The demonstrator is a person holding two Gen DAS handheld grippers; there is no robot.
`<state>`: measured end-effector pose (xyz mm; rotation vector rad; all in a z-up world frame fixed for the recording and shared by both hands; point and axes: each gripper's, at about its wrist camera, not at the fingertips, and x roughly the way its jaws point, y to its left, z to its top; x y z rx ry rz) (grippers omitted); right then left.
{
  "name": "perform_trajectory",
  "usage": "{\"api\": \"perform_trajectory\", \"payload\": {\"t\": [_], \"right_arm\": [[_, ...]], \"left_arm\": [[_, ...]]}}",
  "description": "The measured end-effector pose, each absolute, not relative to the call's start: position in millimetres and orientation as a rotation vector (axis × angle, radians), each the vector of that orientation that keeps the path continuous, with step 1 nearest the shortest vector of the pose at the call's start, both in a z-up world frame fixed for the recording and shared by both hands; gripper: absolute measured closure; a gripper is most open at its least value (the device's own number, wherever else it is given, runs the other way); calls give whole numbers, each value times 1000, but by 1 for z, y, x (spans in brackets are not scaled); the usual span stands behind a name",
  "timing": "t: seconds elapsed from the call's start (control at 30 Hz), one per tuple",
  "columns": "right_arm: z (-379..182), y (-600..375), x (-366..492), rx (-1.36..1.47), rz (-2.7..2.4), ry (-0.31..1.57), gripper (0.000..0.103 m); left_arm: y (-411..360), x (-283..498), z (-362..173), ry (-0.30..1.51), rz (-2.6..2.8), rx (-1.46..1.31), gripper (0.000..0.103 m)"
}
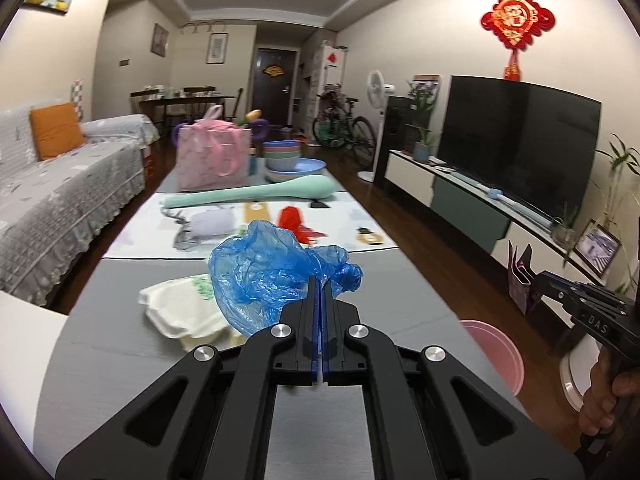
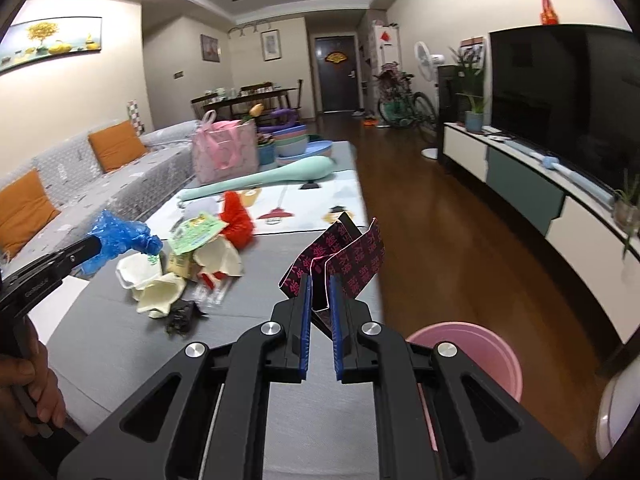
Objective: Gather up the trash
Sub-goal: 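Carry the blue bag and maroon packet in both tools over the pink bin, then open both tools to drop the bag and packet into the pink bin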
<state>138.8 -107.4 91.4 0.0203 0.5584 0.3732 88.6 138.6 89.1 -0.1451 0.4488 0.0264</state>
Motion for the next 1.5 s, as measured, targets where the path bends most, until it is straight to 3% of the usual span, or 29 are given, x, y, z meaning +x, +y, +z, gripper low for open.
{"api": "perform_trajectory", "payload": {"t": [0.77, 1.5], "right_arm": [[68, -236, 160, 111, 133, 601, 94], [31, -271, 208, 179, 70, 705, 93]], "left_arm": [[-42, 137, 58, 544, -310, -91, 103], [-128, 204, -5, 748, -444, -28, 103]]}}
